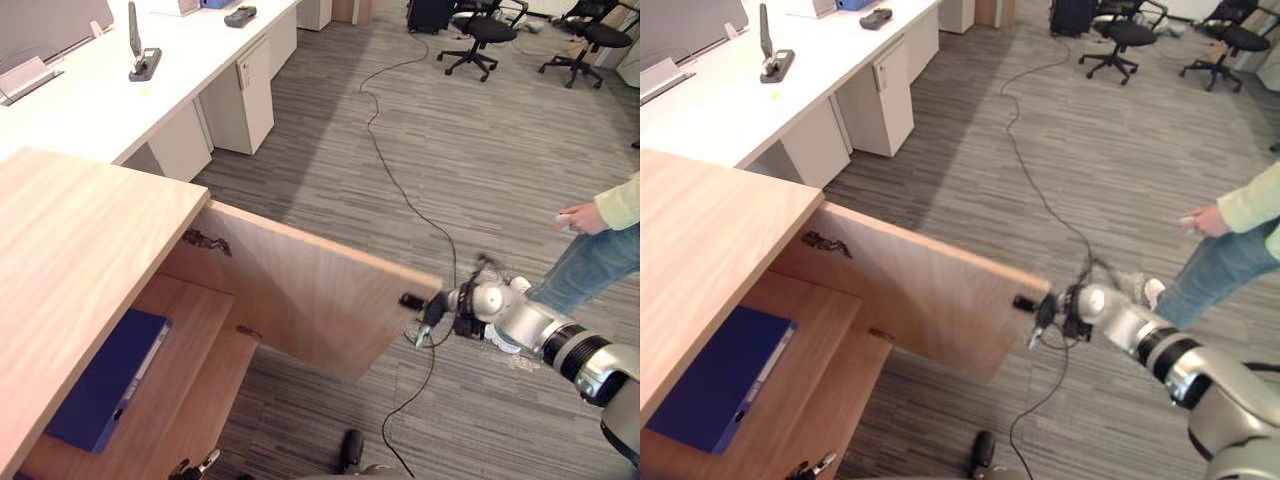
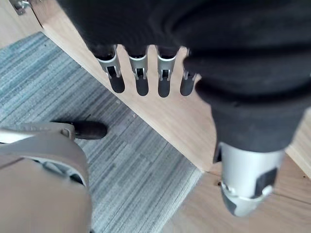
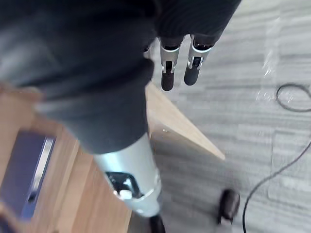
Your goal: Walk over to the cabinet, pick up the folder, carry it to the office cabinet, place the folder inside the office cabinet, then close the office cabinet door
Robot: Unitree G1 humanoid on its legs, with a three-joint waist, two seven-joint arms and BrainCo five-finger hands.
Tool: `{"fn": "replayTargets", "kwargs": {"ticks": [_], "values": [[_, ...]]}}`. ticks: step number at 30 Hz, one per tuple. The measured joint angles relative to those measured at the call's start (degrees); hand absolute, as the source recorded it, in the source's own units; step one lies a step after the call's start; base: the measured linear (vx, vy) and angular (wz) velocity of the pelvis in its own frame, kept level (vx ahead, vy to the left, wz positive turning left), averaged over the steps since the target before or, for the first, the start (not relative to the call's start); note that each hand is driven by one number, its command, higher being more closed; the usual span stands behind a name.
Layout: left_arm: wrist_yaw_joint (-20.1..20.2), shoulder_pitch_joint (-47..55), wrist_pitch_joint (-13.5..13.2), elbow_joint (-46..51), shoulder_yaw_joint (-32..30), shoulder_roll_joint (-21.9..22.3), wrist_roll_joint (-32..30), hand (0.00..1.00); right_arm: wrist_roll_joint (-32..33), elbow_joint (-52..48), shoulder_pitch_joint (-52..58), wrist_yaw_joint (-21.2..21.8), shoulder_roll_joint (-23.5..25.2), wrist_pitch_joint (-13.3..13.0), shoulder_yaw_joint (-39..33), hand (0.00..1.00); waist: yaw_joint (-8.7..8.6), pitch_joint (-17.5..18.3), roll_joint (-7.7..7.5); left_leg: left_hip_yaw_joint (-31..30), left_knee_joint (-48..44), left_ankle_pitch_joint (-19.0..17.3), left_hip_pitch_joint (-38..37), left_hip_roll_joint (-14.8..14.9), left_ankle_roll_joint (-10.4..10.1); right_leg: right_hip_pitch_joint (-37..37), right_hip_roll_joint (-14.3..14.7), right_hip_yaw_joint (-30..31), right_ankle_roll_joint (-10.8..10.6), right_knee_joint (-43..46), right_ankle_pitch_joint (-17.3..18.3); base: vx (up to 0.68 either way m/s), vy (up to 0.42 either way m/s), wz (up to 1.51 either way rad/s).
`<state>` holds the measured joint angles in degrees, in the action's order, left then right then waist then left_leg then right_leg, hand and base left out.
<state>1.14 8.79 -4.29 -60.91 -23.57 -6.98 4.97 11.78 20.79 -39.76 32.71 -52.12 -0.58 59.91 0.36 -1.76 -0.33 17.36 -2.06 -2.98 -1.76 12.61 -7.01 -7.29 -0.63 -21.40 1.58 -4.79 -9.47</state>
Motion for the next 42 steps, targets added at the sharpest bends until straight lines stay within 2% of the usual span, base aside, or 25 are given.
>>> {"fn": "replayTargets", "kwargs": {"ticks": [3,4,9,13,15,19,21,25,27,29,31,32,33,34,35,37,39,41,42], "values": [[0.6,-0.4,0.0,0.0,-1.0,0.0,0.0,0.0,-0.2,-5.8,0.2,4.4,1.1,0.6,2.9,0.0,0.79,0.8,-0.7,0.5,-1.0,-0.4,1.8,0.1,0.3,-1.6,0.1,0.9,0.2,0.0,-0.2,-0.07,-0.022,-0.11],[0.6,-0.6,0.1,0.0,-1.4,0.1,0.0,0.0,-0.2,-7.5,0.8,6.1,2.0,0.6,3.7,0.0,1.51,0.8,-0.81,0.5,-1.1,-0.3,1.8,0.2,0.4,-1.7,0.2,1.0,0.4,0.0,-0.3,-0.04,-0.021,-0.03],[1.0,-0.1,0.3,0.1,-2.8,0.6,0.1,0.0,-0.2,-12.0,2.8,10.7,3.9,0.8,6.4,0.0,3.15,1.1,-1.19,0.3,-1.0,-0.2,1.9,0.2,0.4,-1.7,0.2,1.1,0.6,0.0,-0.4,0.0,0.0,0.0],[1.2,0.4,0.3,0.1,-2.8,0.7,1.4,0.0,-0.2,-12.0,3.4,12.2,4.1,2.0,8.2,0.0,3.95,1.3,-2.99,0.0,-1.1,-0.2,2.1,0.1,0.3,-1.8,0.0,0.9,0.9,0.0,-0.7,0.04,0.029,0.03],[1.3,0.4,0.3,0.2,-2.5,0.7,2.6,0.0,-2.0,-10.4,3.4,12.3,5.9,2.0,10.2,0.0,4.27,1.9,-4.23,-0.8,-1.2,0.0,2.6,0.1,0.1,-1.7,-0.3,0.2,1.0,0.0,-0.8,0.07,0.047,0.15],[3.5,0.3,0.6,0.7,-2.3,1.4,7.7,0.0,-5.7,-0.9,3.4,12.0,14.6,1.9,12.7,0.0,7.42,1.7,-6.31,-3.9,-1.3,0.8,4.1,-0.4,-0.1,-1.4,-1.0,-2.7,1.0,0.0,-0.7,0.05,0.017,0.34],[4.0,0.3,1.0,0.7,-2.8,1.7,11.0,0.0,-8.8,2.9,3.3,11.9,18.9,1.8,13.7,0.0,9.21,1.3,-6.8,-6.2,-1.3,1.3,4.9,-0.8,0.0,-0.7,-1.6,-4.9,0.6,0.0,-0.5,0.04,0.02,0.65],[4.2,0.8,1.6,0.6,-4.6,2.7,12.6,0.0,-15.8,11.0,3.4,9.8,29.7,0.5,12.5,0.0,12.26,0.6,-7.77,-11.9,-1.2,1.7,6.2,-1.9,0.9,1.5,-3.1,-9.9,-0.3,0.0,0.3,0.02,0.047,0.74],[4.3,1.1,1.7,0.6,-5.1,3.1,12.8,0.0,-18.1,16.4,3.7,7.8,35.3,0.0,8.2,0.0,13.05,0.2,-7.89,-14.4,-1.1,2.0,6.8,-2.7,1.4,2.4,-3.9,-12.3,-0.8,0.0,0.6,0.02,0.079,0.74],[4.2,1.2,1.7,0.7,-5.4,3.6,12.8,0.0,-21.5,24.6,5.1,3.1,42.1,-0.7,-1.7,0.0,14.1,-0.2,-7.33,-18.2,-1.4,2.3,7.5,-4.0,1.9,4.1,-5.6,-16.0,-1.9,0.5,1.5,0.04,0.106,0.83],[3.9,0.9,1.7,0.8,-5.4,4.0,12.8,0.0,-24.4,31.3,7.6,-1.5,44.6,-0.8,-10.0,0.0,14.06,-0.6,-6.64,-22.6,-2.4,2.2,8.6,-5.1,2.3,4.6,-7.1,-17.8,-3.2,4.0,3.2,0.07,0.133,1.02],[3.6,0.8,1.7,0.9,-5.3,4.2,12.9,0.0,-24.4,33.1,9.1,-3.6,44.9,-0.8,-13.7,0.0,14.01,-0.9,-6.16,-24.3,-2.9,2.1,9.1,-5.5,2.5,4.6,-8.0,-16.7,-3.8,6.4,4.1,0.09,0.209,1.7],[3.0,0.8,1.5,0.8,-3.3,4.4,13.2,0.0,-24.4,36.3,13.7,-8.2,44.8,-0.7,-24.0,0.0,13.13,-1.4,-4.79,-29.9,-4.6,1.8,10.3,-6.9,3.1,3.7,-10.2,-6.7,-2.6,13.5,6.1,0.07,0.188,1.63],[2.8,1.0,1.5,0.8,-2.4,4.3,13.4,0.0,-24.3,37.5,15.6,-10.0,45.0,-0.7,-28.6,0.0,12.41,-1.6,-4.15,-32.3,-5.2,1.8,10.9,-7.7,3.2,2.3,-11.0,-2.2,-1.9,17.1,7.5,0.08,0.149,2.13],[2.4,1.0,1.4,0.9,-1.7,4.1,13.6,0.0,-24.0,39.6,18.9,-13.5,45.4,-0.7,-36.9,0.0,11.32,-1.8,-3.84,-36.8,-6.4,2.2,12.2,-9.4,3.5,-0.4,-11.9,6.5,-2.3,23.5,12.0,0.08,0.03,1.91],[1.5,0.6,1.4,1.4,-0.3,3.8,13.8,0.0,-22.2,43.6,24.6,-19.0,45.9,-0.5,-49.9,0.0,9.67,-1.8,-3.85,-45.5,-7.0,2.8,13.9,-13.3,2.9,0.7,-11.4,17.4,-5.6,23.0,16.7,0.08,-0.083,2.35],[1.0,0.4,1.5,2.3,0.4,3.8,13.5,0.0,-21.3,46.6,27.5,-21.3,46.2,0.2,-57.0,0.0,9.35,-2.0,-3.7,-50.6,-6.6,3.3,14.0,-15.3,2.3,1.9,-11.7,18.8,-6.5,20.9,17.4,0.03,-0.119,1.86],[0.6,0.3,1.5,4.0,0.8,3.9,13.0,0.0,-19.6,50.3,32.1,-23.0,46.8,1.4,-65.8,0.0,8.85,-1.7,-3.28,-57.5,-4.0,4.7,13.9,-16.1,0.1,5.7,-11.3,15.8,-10.8,18.0,21.6,0.04,-0.278,1.69],[0.5,0.3,1.8,4.0,0.9,4.5,12.9,0.0,-19.6,50.6,32.9,-23.4,46.8,1.7,-67.7,0.0,8.57,-1.6,-2.22,-59.0,-2.9,5.0,13.9,-15.2,-0.1,6.1,-10.5,13.6,-10.2,18.0,21.6,0.05,-0.385,1.22]]}}
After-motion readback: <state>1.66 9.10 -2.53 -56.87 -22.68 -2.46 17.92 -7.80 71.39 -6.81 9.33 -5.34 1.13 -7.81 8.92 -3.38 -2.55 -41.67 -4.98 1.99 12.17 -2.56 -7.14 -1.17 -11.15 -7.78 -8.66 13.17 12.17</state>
